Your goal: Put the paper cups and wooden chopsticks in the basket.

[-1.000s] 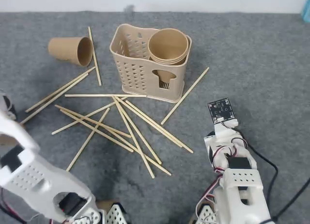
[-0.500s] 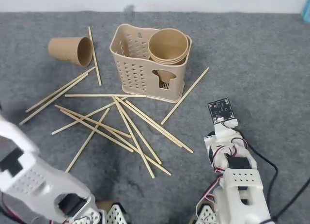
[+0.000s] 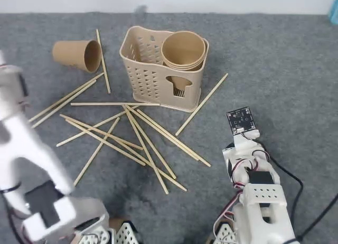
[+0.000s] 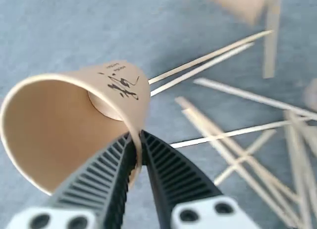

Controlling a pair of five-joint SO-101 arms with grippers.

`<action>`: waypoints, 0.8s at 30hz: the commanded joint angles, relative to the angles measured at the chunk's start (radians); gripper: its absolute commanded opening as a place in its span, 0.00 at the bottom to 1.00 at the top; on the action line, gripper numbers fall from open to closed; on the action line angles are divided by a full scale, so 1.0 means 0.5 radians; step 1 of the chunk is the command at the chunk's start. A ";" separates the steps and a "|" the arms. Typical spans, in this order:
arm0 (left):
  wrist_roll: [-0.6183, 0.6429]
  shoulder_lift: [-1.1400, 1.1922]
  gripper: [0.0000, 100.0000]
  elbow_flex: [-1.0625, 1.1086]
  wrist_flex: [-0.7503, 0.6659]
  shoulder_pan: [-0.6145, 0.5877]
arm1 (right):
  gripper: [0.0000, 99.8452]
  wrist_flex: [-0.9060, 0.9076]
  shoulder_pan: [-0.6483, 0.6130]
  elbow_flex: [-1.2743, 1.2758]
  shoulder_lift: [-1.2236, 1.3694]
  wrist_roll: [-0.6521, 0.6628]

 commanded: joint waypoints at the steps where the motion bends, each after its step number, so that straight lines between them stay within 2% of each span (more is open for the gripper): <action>1: 0.166 -0.163 0.01 -0.017 0.074 0.328 | 0.01 -0.048 0.002 -0.018 -0.051 0.031; 5: 0.307 -0.181 0.01 -0.213 0.071 0.700 | 0.01 -0.051 0.002 -0.018 -0.051 0.031; 14: 0.592 -0.157 0.01 -1.149 0.058 1.568 | 0.01 -0.051 -0.002 -0.021 -0.051 0.031; 17: 0.592 -0.157 0.01 -1.165 -0.003 1.909 | 0.01 -0.051 0.002 -0.021 -0.051 0.031; 19: 0.577 -0.157 0.01 -1.112 -0.064 2.041 | 0.01 -0.051 0.002 -0.021 -0.051 0.031; 24: 0.571 -0.157 0.01 -0.864 -0.362 2.130 | 0.01 -0.051 0.002 -0.021 -0.051 0.031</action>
